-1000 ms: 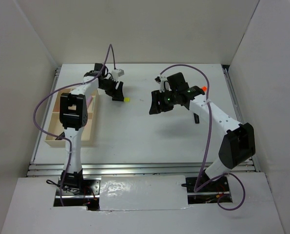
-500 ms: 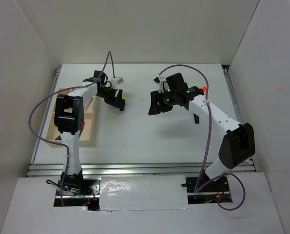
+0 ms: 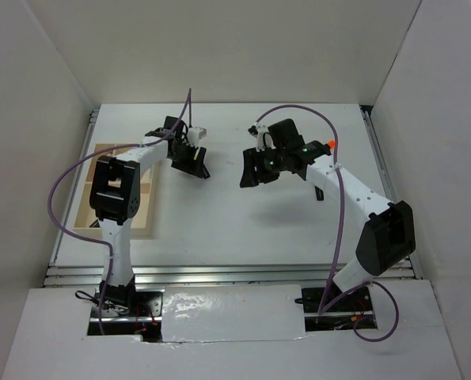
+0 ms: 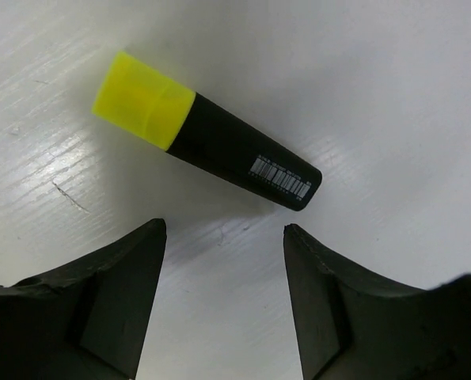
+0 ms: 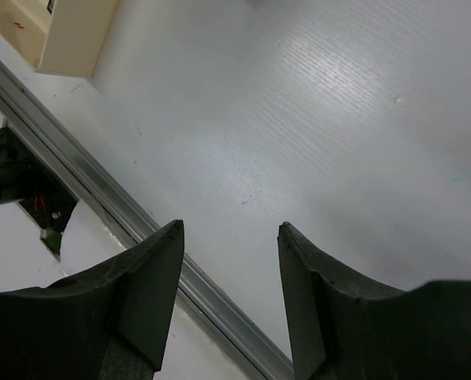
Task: Sort the stationery into containers
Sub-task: Grab a piece of stationery with the left arm
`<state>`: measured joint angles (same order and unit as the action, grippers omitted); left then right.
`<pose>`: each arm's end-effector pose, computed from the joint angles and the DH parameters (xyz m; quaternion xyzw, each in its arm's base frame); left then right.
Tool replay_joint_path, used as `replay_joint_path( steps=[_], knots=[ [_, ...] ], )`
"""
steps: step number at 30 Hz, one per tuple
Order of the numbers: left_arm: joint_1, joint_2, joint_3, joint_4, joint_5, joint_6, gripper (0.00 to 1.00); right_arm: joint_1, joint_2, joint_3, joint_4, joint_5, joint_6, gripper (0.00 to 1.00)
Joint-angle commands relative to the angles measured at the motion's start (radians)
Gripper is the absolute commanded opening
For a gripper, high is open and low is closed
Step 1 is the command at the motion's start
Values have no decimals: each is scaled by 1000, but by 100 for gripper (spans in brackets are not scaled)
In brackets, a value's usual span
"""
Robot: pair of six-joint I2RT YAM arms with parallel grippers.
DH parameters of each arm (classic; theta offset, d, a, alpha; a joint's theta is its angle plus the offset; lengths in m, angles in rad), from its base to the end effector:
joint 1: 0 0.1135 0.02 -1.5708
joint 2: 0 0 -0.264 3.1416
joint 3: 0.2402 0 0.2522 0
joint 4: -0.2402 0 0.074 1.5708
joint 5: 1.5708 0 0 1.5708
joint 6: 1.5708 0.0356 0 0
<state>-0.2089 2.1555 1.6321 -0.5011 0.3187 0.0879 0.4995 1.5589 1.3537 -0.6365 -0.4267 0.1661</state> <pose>0.4515 -0.1071 0.1711 0.1829 0.9339 -0.1686 0.2566 0.2912 0.1757 0.3069 -0.2259 0.8879 0.3008 0.2647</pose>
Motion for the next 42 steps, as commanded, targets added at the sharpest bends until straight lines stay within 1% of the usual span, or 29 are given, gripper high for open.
replay_joint_path(
  steps=[1, 3, 5, 6, 9, 11, 12, 13, 14, 15, 16, 17, 20, 24, 28, 33, 35, 37, 38, 39, 41, 42],
  knots=[
    [-4, -32, -70, 11, -5, -148, 74, -1, -54, -5, 28, 6, -7, 58],
    [-3, -77, -136, 54, 46, -193, 79, -3, -53, -8, 31, 2, -7, 58],
    [-7, -109, -172, 104, 65, -223, 81, -6, -51, -10, 34, 2, -5, 58],
    [-9, -112, -176, 113, 69, -259, 83, -6, -49, -10, 34, -3, -5, 58],
    [-20, -103, -154, 108, 48, -339, 83, -7, -45, -8, 34, -3, -2, 58],
    [-41, -103, -146, 110, -50, -390, 81, -9, -45, -8, 34, -1, -2, 58],
    [-67, -103, -140, 108, -146, -433, 80, -9, -45, -11, 35, -1, -2, 58],
    [-67, -100, -135, 104, -197, -451, 79, -9, -45, -13, 37, 0, -2, 58],
    [-98, -94, -114, 92, -254, -488, 77, -9, -48, -16, 38, 2, -2, 58],
    [-112, -83, -98, 60, -301, -502, 75, -9, -49, -19, 40, 2, -4, 58],
    [-124, -56, -80, 38, -311, -511, 74, -9, -46, -19, 40, 3, -2, 58],
    [-145, -42, -46, 20, -405, -534, 70, -9, -46, -21, 37, 3, -2, 58],
    [-168, 7, -6, -19, -464, -563, 67, -9, -45, -24, 40, 2, -2, 58],
    [-188, 52, 26, -27, -512, -585, 65, -13, -45, -24, 38, 0, -5, 58],
    [-184, 90, 58, -39, -543, -594, 65, -15, -51, -34, 43, 2, -5, 58],
    [-156, 121, 69, -36, -579, -590, 60, -19, -45, -37, 35, -4, -5, 58],
    [-146, 135, 72, -21, -590, -574, 58, -21, -42, -36, 37, -6, -7, 58],
    [-138, 148, 89, -24, -578, -557, 53, -22, -39, -27, 31, -7, -7, 58],
    [-133, 153, 92, -25, -564, -548, 49, -24, -37, -25, 28, -7, -8, 57],
    [-132, 152, 91, -27, -546, -541, 42, -21, -39, -24, 24, -7, -8, 57],
    [-133, 127, 71, -16, -523, -530, 36, -22, -43, -25, 26, -6, -8, 57],
    [-136, 115, 43, -13, -501, -525, 30, -21, -48, -28, 27, -6, -8, 57]
  ],
)
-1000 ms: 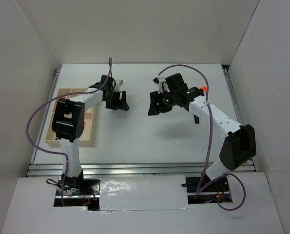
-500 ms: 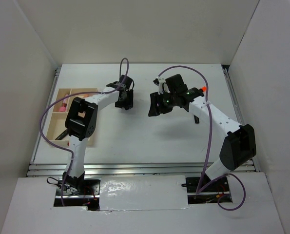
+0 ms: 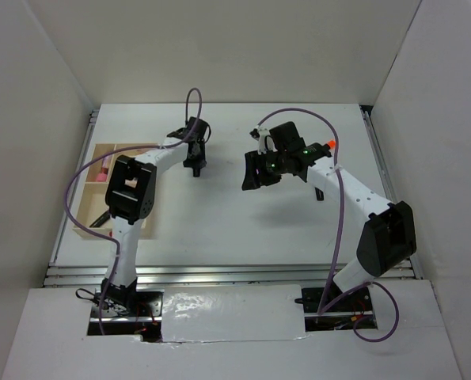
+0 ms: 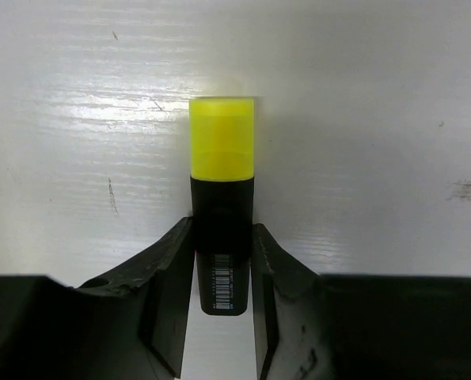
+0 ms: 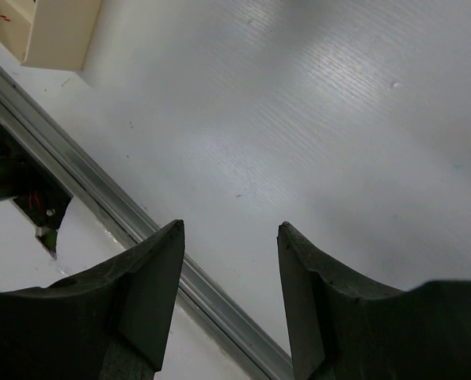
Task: Sort the stationery into containers
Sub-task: Grab a piece of stationery with the left arm, then place the stationery into the container
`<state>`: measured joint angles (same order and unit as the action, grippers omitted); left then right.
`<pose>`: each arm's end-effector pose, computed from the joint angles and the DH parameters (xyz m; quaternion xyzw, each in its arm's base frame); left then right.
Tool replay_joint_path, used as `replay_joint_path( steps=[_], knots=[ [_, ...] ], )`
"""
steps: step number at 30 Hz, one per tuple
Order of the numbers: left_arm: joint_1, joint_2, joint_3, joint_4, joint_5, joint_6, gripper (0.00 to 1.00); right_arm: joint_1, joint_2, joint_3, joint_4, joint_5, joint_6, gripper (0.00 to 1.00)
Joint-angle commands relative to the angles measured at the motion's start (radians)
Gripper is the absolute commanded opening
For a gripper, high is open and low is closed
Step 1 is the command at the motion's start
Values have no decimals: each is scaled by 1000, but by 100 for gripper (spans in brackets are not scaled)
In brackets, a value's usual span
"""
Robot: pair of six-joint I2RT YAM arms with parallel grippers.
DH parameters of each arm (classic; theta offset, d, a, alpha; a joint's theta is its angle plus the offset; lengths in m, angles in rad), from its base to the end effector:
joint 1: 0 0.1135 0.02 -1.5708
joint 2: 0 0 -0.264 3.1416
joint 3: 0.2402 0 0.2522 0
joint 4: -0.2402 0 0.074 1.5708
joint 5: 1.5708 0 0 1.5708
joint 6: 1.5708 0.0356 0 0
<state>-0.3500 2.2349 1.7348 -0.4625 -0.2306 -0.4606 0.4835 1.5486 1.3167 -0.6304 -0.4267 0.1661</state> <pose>0.4617 -0.1599 0.1674 -0.0868 0.9444 -0.0164 0.3166 0.2903 0.1690 0.2987 -0.2174 0.8935 0.2964 0.2579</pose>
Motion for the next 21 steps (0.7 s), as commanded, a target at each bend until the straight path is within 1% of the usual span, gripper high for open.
replay_joint_path(
  steps=[1, 2, 3, 4, 5, 6, 7, 9, 10, 12, 13, 14, 15, 17, 18, 20, 21],
  knots=[
    [5, 16, -79, -42, 60, 28, 27, -5, -41, 3, 21, -7, -10, 57],
    [-4, -18, -115, -33, 65, 31, 25, -6, -48, 1, 21, -6, -10, 57],
    [-7, -38, -132, -31, 86, 40, 17, -5, -51, -2, 20, -12, -11, 57],
    [-17, -93, -155, -16, 103, 46, 13, -6, -64, -1, 15, -12, -11, 57],
    [-20, -133, -209, -2, 118, 53, 9, -6, -68, 3, 5, -7, -20, 57],
    [-21, -168, -239, 13, 154, 59, 0, -6, -77, 9, -5, 0, -23, 57],
    [-27, -254, -292, 46, 171, 69, 0, -17, -94, 16, -15, 5, -31, 57],
    [-38, -345, -336, 62, 204, 88, 0, -37, -111, 18, -31, -4, -33, 57],
    [-46, -430, -356, 65, 209, 95, 0, -49, -126, 18, -38, -9, -34, 57],
    [-46, -516, -380, 47, 220, 120, 0, -97, -137, 10, -61, -21, -36, 57],
    [-46, -596, -385, 33, 223, 138, 0, -111, -149, 7, -69, -36, -39, 56],
    [-43, -628, -386, -6, 220, 145, 0, -140, -153, 1, -86, -40, -43, 56],
    [-35, -709, -389, -28, 223, 158, 0, -147, -163, -2, -97, -43, -53, 56],
    [9, -779, -415, -89, 267, 213, 0, -172, -176, -19, -110, -49, -60, 55],
    [29, -854, -431, -106, 280, 235, 0, -178, -192, -23, -114, -50, -66, 55],
    [122, -944, -478, -164, 298, 296, 0, -189, -212, -40, -117, -50, -71, 55],
    [149, -968, -504, -188, 298, 321, 0, -192, -219, -45, -117, -46, -76, 55]
  ],
)
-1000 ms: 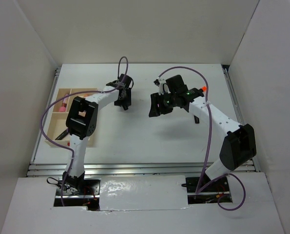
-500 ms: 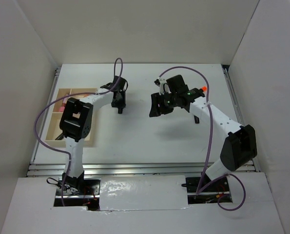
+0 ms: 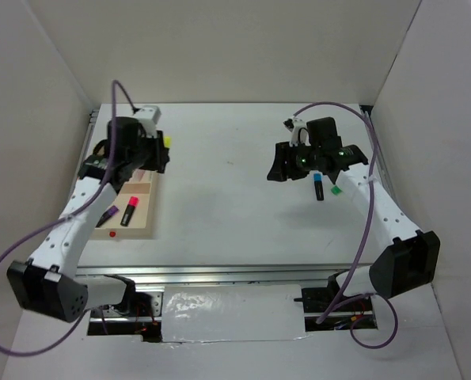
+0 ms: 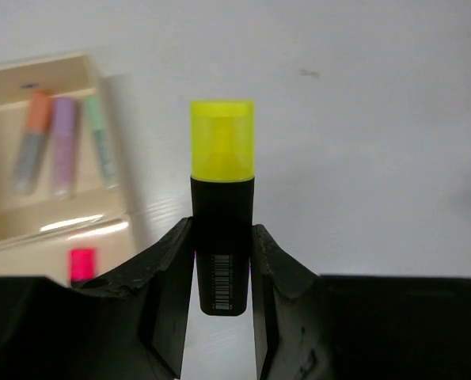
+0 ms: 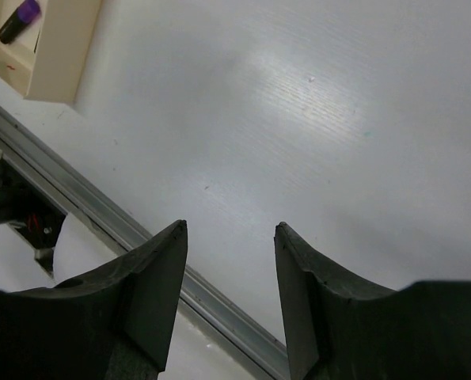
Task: Sort the stationery into containers
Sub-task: Place the stationery into the container
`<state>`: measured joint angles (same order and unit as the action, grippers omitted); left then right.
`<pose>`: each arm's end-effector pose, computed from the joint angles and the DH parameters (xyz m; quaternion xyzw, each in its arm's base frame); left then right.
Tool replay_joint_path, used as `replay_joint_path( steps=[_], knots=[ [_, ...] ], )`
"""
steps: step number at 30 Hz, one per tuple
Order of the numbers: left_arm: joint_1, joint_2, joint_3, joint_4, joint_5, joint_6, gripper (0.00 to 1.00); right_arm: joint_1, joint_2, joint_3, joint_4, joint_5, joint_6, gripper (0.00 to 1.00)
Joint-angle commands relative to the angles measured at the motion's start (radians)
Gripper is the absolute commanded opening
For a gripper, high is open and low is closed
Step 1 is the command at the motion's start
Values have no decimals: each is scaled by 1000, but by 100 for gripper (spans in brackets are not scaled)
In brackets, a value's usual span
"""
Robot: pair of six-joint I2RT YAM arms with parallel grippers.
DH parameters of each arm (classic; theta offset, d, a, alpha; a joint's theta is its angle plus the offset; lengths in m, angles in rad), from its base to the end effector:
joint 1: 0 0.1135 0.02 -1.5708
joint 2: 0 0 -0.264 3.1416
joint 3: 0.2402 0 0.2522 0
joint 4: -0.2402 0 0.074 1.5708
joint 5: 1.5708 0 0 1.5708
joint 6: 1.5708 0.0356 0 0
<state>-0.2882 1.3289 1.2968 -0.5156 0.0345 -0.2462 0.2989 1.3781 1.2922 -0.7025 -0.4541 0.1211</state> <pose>0.2845 -0.0856 0.3649 0.0268 0.8715 -0.1437 0.4681 0.2758 0.1013 0.3362 -0.1655 0.8896 0.2810 0.3200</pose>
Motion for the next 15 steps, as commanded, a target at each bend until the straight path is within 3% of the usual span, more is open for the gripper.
replay_joint_path(
  steps=[1, 8, 15],
  knots=[
    [122, -80, -77, -159, 33, 146, 0, -7, -54, -27, -45, -14, -31, 55],
    [504, -149, -208, -291, 106, 392, 0, -32, -103, -79, -49, 48, -49, 55],
    [678, -24, -264, -235, 119, 463, 0, -78, -108, -119, -60, 68, -51, 54]
  ],
)
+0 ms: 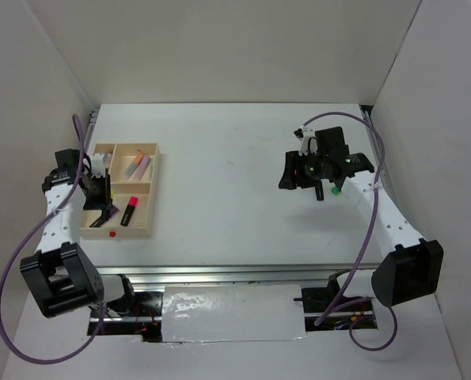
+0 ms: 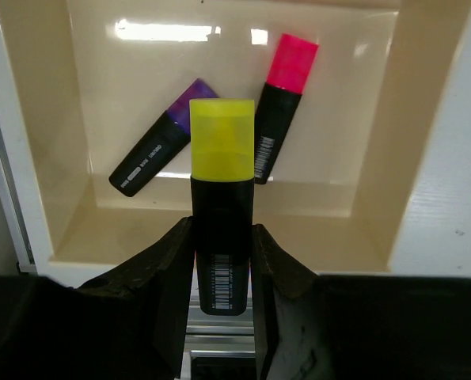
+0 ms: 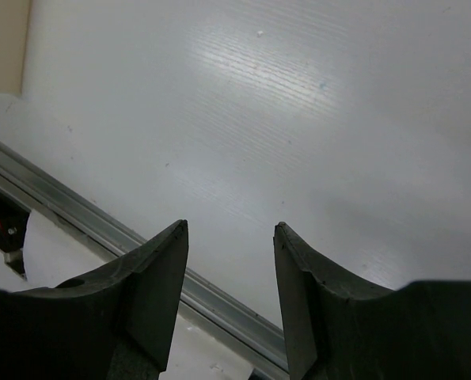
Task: Sort the stationery into containers
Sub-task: Place the stationery into the container
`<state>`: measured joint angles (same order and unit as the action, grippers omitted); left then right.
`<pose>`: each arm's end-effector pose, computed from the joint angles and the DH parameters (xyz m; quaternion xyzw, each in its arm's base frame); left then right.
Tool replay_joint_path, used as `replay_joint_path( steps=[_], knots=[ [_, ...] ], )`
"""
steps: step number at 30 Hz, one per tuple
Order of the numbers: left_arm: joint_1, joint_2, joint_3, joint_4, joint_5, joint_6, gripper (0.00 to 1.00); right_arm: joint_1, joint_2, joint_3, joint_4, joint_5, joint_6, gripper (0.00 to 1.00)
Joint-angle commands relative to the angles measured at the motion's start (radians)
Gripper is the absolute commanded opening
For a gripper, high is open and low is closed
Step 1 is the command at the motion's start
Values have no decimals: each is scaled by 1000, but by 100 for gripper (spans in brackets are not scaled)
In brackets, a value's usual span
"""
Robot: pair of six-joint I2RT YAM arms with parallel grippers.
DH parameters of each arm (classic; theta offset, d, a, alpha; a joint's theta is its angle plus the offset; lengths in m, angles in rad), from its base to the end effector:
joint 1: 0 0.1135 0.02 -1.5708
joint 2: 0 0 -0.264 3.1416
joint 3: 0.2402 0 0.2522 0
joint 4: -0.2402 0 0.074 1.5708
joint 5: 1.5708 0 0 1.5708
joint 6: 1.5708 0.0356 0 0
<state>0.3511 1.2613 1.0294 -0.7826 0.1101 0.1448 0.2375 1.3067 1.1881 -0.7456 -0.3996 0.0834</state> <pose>0.2357 0.0822 0.2742 -0.0838 0.9566 0.0160 0.2788 0.2599 0.0772 0.3177 -0.1392 0.9116 0.2380 0.3050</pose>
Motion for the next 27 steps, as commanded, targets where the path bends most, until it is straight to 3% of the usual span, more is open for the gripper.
replay_joint_path(
  steps=[1, 12, 14, 16, 17, 20, 22, 27],
  knots=[
    [51, 58, 3, 54, 42, 72, 0, -26, -38, -19, -15, 10, -10, 54],
    [143, 315, 109, 117, -7, 95, 1, -78, 5, -27, -20, 67, -17, 53],
    [161, 334, 121, 103, 12, 101, 17, -81, 23, -24, -21, 120, -17, 52],
    [173, 328, 118, 97, 29, 108, 25, -83, 52, -25, -20, 168, -22, 51],
    [177, 322, 115, 95, 39, 114, 38, -84, 63, -30, -14, 192, -25, 50],
    [184, 280, 100, 91, 69, 136, 56, -93, 124, -27, 0, 295, -27, 48],
    [184, 242, 87, 89, 91, 147, 64, -104, 176, -22, 17, 353, -22, 48],
    [184, 176, 83, 57, 146, 182, 66, -167, 314, 5, 40, 397, -27, 46]
  ],
)
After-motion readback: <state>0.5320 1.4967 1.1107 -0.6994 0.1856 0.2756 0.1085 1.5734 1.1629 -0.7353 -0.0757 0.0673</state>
